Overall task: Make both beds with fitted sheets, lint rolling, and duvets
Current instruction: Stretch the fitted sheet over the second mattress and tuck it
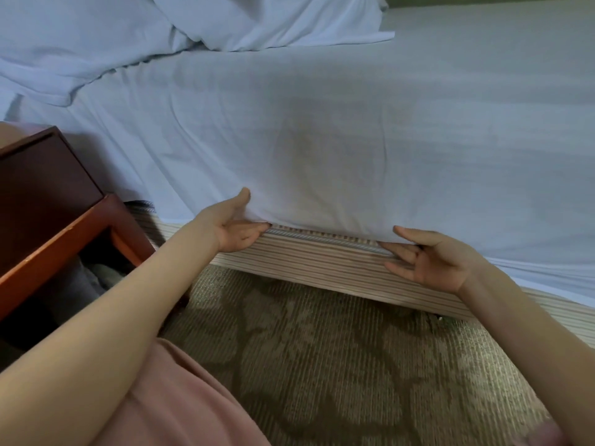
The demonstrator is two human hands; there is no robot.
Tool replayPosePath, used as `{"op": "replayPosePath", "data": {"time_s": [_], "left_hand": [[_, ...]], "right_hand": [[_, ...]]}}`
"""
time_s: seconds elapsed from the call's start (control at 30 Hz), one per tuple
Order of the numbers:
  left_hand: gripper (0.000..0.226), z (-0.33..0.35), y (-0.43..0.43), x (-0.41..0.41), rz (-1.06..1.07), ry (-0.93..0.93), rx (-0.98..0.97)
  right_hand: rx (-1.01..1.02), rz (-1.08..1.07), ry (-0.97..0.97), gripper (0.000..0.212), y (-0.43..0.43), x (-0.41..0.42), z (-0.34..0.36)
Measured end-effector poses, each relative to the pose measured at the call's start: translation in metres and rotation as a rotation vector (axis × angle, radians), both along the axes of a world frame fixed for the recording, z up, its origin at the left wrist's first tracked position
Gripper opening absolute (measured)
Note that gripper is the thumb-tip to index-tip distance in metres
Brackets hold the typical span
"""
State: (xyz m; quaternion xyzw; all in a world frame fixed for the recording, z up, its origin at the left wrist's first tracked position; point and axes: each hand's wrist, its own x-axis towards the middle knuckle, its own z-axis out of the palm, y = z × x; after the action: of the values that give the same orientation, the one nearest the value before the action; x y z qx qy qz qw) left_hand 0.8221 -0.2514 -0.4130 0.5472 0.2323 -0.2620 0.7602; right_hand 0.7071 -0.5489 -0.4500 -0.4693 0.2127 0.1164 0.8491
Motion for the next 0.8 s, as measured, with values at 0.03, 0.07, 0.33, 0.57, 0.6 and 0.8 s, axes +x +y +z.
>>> {"op": "replayPosePath", "data": {"time_s": [0.03, 0.07, 0.33, 0.57, 0.6, 0.8], "left_hand": [[0.049, -0.003, 0.008, 0.001, 0.046, 0.016, 0.019], [0.044, -0.006, 0.015, 0.002, 0.093, 0.024, 0.037], [0.040, -0.007, 0.053, 0.014, 0.393, -0.123, -0.176], [0.036, 0.005, 0.037, 0.008, 0.416, -0.151, -0.320], [0.029, 0.004, 0.036, 0.009, 0.409, -0.156, -0.331], [0.016, -0.007, 0.040, 0.021, 0.381, -0.161, -0.336]], "right_hand": [[-0.024, 0.013, 0.017, 0.044, -0.002, 0.000, 0.000], [-0.040, 0.030, 0.033, 0.046, -0.003, 0.001, 0.000], [-0.092, -0.014, 0.098, 0.055, 0.002, 0.009, -0.008], [-0.159, -0.034, 0.112, 0.021, 0.010, 0.005, -0.003], [-0.163, -0.028, 0.113, 0.019, 0.011, 0.004, -0.003], [-0.165, -0.021, 0.103, 0.011, 0.012, 0.001, -0.003]]}}
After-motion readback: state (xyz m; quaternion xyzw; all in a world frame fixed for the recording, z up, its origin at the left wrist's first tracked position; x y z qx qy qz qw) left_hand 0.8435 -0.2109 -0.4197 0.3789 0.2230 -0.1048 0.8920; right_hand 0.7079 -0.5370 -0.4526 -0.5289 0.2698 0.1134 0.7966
